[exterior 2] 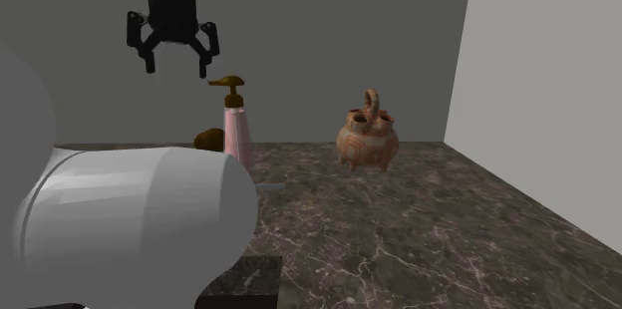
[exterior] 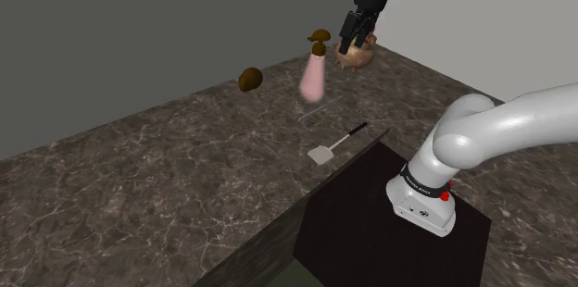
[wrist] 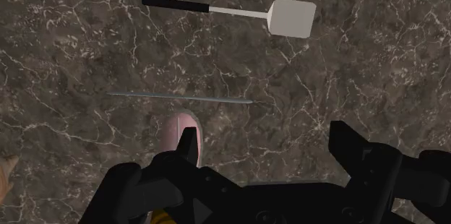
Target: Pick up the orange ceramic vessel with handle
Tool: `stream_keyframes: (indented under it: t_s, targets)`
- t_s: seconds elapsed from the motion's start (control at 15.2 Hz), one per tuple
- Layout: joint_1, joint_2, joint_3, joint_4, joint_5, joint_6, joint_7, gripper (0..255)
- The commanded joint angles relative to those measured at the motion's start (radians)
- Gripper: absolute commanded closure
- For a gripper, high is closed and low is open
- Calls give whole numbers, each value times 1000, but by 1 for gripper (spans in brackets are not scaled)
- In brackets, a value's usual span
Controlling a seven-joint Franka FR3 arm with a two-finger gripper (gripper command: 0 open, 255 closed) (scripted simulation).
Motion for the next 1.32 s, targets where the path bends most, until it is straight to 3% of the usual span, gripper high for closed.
stream_keyframes:
  t_s: [0.0,0.66,1.25]
  targets:
    - [0,0,0,0,0,0,0,0]
    - [-72,189,-186,113,-119,33,-226,0]
    - [-113,429,-339,308,-157,54,-427,0]
